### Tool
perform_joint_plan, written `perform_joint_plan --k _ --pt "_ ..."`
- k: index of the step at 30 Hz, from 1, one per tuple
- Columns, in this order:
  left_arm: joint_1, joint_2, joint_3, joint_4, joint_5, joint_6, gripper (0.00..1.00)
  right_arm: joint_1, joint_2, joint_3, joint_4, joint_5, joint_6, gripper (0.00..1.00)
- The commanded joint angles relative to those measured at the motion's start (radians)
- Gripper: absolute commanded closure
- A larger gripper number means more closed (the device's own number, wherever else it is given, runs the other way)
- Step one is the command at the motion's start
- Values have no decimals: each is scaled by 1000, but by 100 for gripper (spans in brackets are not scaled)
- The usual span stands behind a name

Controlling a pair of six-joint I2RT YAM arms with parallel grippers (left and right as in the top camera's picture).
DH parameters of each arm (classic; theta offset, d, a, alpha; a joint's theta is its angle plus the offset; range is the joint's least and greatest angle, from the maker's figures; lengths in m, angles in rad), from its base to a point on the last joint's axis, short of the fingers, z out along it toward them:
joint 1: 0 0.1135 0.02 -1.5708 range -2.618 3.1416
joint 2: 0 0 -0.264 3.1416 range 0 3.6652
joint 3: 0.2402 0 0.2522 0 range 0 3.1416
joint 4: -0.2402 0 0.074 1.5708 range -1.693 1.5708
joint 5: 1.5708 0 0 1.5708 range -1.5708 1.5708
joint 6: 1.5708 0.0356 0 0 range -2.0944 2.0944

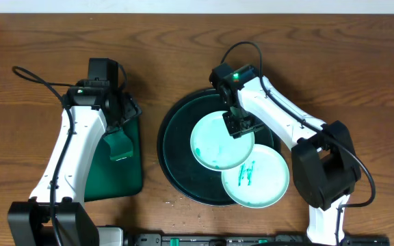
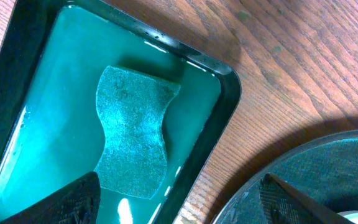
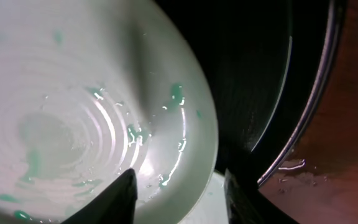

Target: Clean dirty plates on tray and stack at the side

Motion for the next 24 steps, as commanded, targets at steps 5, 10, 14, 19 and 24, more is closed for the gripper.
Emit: perform_joint_plan --k 5,10,14,19,24 --pt "5 -2 14 -6 -1 6 18 -16 1 -6 -7 21 101 69" --pt "5 -2 14 -6 -1 7 18 -16 2 -14 -7 21 125 67" --pt "5 -2 14 -6 -1 6 18 -23 2 -24 -6 21 127 67" --pt "5 -2 14 -6 -1 6 18 -30 2 -43 2 21 134 69" --pt "5 -2 14 -6 -1 6 18 -30 2 -45 5 21 134 76"
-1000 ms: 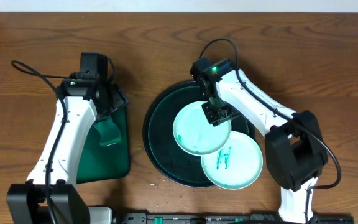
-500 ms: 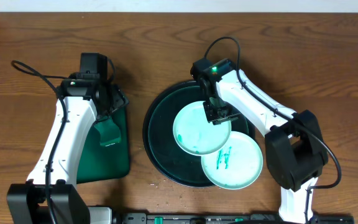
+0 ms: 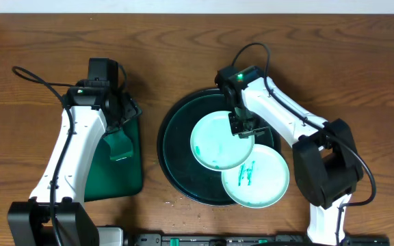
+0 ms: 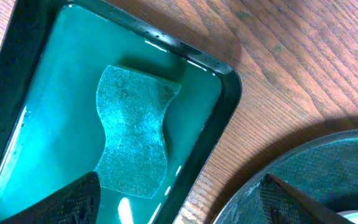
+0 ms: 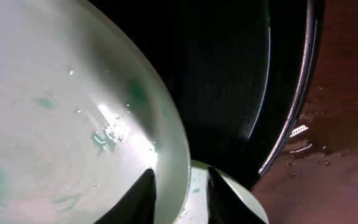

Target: Clean dirty plates on tray and stack at the side

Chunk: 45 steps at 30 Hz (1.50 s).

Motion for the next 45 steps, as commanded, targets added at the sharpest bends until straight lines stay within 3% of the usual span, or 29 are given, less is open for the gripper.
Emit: perform_joint_plan --k 1,9,18,26,45 --pt "5 -2 14 -3 -1 6 18 -2 2 -3 2 16 14 76" --pt "5 -2 14 -3 -1 6 18 -1 2 -5 10 -11 14 82" --pt "5 -2 14 -11 -1 7 18 -1 2 -34 30 -18 14 80" --pt "5 -2 14 -11 -1 6 18 -1 2 -34 40 -18 14 99" --pt "5 -2 14 -11 -1 6 18 11 -46 2 43 71 5 98"
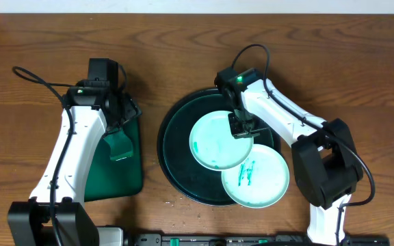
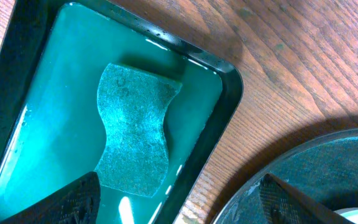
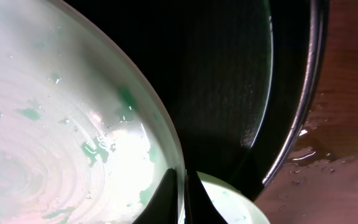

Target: Clean dirty plates on tray and stack at the side

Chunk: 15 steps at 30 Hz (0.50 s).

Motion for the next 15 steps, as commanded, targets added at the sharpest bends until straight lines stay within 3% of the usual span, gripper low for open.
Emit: perform_joint_plan --k 1,15 --pt "5 -2 14 -6 -1 6 18 8 -49 34 0 61 -8 98" --pt "5 -2 14 -6 -1 6 18 13 -66 115 -32 93 -77 98"
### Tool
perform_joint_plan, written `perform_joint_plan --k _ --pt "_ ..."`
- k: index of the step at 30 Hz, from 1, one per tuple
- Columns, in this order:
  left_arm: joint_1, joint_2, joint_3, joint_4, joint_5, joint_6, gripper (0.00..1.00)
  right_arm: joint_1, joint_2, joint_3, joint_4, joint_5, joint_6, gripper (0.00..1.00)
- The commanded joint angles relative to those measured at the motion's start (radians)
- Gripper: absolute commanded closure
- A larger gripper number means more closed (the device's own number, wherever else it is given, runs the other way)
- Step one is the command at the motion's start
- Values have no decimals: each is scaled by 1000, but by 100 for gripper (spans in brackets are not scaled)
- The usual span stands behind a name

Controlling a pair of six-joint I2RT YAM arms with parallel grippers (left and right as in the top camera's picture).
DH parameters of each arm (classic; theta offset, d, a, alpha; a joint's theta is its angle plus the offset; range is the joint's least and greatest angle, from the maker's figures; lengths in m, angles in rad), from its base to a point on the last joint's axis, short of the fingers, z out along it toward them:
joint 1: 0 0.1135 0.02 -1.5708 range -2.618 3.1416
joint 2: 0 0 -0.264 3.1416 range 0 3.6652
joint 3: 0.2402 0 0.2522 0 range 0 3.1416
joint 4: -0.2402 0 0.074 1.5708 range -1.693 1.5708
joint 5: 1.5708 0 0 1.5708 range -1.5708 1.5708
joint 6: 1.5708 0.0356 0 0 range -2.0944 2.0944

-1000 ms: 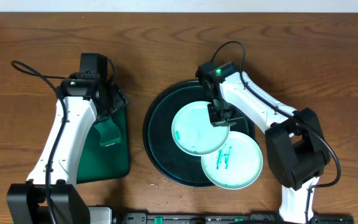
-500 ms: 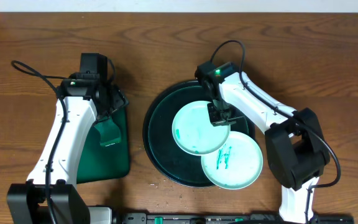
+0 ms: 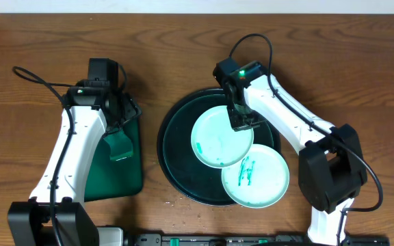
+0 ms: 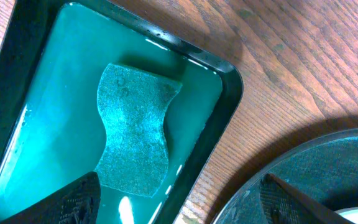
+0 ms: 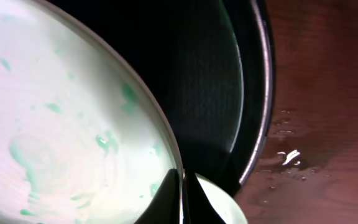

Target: Clean dirty plates on tray and stack at the side

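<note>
Two white plates smeared with green lie in the round black tray (image 3: 176, 160). My right gripper (image 5: 182, 190) is shut on the right rim of the upper plate (image 3: 217, 140), which looks slightly raised at that edge. The lower plate (image 3: 258, 179) overlaps the tray's front right rim and shows just beyond the fingers (image 5: 219, 208). My left gripper (image 4: 179, 205) is open, hovering over the corner of a rectangular basin (image 4: 225, 93) of teal liquid. A green sponge (image 4: 132, 140) lies in that basin.
The basin (image 3: 132, 181) sits left of the round tray on the wooden table (image 3: 40, 41). Water drops wet the wood (image 5: 291, 155) just outside the tray's right rim (image 5: 263, 93). Cables trail behind both arms.
My right gripper, still shut on the upper plate's rim, has shifted slightly toward the back, and the plate has moved a little with it. The left arm has not moved.
At first my right gripper straddled the upper plate's right rim with its fingers apart. The fingers then stood closer together, and then were shut on the rim. Now the plate has shifted slightly in the grip. My left gripper stayed open over the basin throughout.
</note>
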Motion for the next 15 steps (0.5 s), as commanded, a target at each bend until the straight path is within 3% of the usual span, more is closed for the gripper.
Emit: perform_joint_plan --k 1,11,12,13,14,15 --pt "5 -2 14 -6 -1 6 18 10 -31 45 -15 58 -23 99" --pt "5 -2 14 -6 -1 6 18 6 -30 116 -65 42 -29 99" --pt "5 -2 14 -6 -1 6 18 0 -27 113 -68 26 -2 89" --pt "5 -2 14 -7 -1 6 18 -8 -26 106 -68 8 13 70" --pt "5 -2 14 -7 -1 6 18 -15 -24 98 -63 -11 14 57" --pt "5 -2 14 -7 -1 6 18 -22 -22 90 -57 -26 15 51"
